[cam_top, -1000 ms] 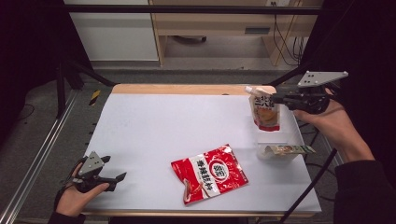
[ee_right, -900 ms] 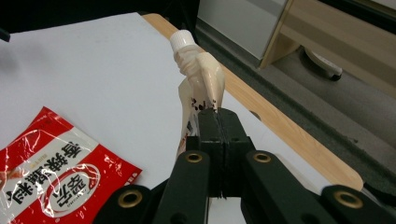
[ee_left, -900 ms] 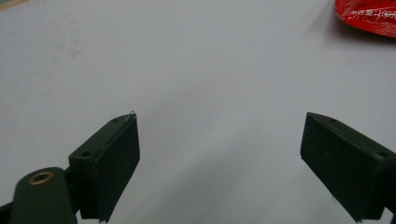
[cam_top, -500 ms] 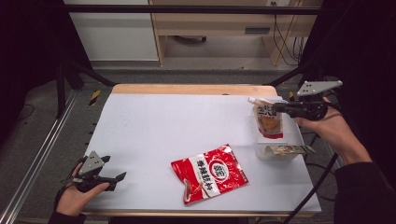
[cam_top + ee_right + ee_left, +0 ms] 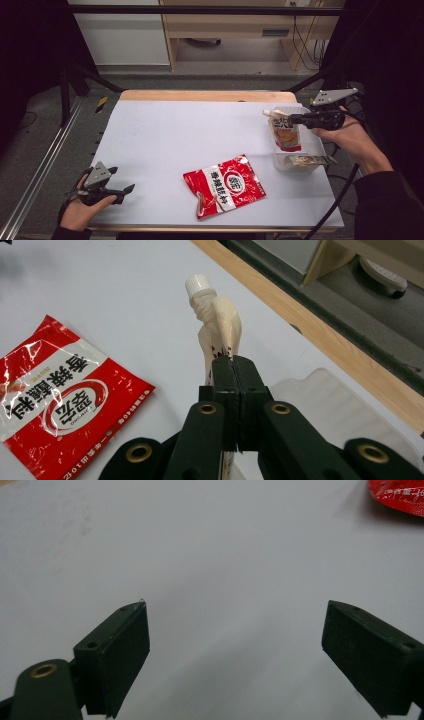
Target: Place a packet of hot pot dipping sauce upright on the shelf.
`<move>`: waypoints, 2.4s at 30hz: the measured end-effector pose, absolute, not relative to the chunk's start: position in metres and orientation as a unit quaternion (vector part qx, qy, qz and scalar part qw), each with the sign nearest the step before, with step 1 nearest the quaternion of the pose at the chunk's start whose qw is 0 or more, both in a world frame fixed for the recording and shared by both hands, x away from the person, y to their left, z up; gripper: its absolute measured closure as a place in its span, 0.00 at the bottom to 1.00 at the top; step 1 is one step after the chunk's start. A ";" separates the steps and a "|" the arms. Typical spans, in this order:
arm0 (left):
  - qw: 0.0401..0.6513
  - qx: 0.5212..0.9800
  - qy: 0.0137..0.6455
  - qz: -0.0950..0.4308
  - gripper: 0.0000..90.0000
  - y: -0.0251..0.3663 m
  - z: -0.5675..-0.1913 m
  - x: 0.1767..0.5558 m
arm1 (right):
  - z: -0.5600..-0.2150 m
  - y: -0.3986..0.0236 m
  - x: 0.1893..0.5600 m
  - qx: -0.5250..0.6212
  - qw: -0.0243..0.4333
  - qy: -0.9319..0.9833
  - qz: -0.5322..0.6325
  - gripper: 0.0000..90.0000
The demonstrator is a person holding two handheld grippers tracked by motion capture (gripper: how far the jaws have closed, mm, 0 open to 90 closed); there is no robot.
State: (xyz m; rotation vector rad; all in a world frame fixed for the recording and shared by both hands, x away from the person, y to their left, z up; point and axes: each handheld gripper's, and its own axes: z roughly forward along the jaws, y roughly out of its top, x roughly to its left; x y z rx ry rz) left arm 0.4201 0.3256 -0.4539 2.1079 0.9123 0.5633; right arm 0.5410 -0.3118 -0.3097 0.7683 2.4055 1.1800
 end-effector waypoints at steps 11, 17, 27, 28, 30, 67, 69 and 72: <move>0.378 0.826 0.356 0.220 0.13 0.325 -0.454 0.420 | -0.323 -0.320 0.543 0.281 0.174 0.850 0.410 1.00; 0.378 0.826 0.356 0.220 0.13 0.325 -0.454 0.420 | -0.336 -0.325 0.546 0.290 0.162 0.850 0.409 1.00; 0.378 0.827 0.354 0.219 0.13 0.323 -0.454 0.419 | -0.350 -0.330 0.540 0.301 0.154 0.855 0.393 0.99; 0.379 0.827 0.354 0.219 0.13 0.323 -0.454 0.419 | -0.351 -0.330 0.539 0.301 0.156 0.856 0.391 0.99; 0.379 0.827 0.353 0.219 0.13 0.323 -0.454 0.419 | -0.351 -0.331 0.538 0.305 0.157 0.854 0.391 0.99; 0.382 0.828 0.347 0.221 0.13 0.322 -0.452 0.418 | -0.349 -0.328 0.519 0.328 0.183 0.859 0.347 0.87; 0.383 0.827 0.347 0.221 0.13 0.322 -0.452 0.418 | -0.349 -0.327 0.518 0.326 0.185 0.860 0.346 0.81; 0.387 0.826 0.345 0.221 0.13 0.322 -0.451 0.418 | -0.348 -0.326 0.516 0.324 0.193 0.860 0.344 0.67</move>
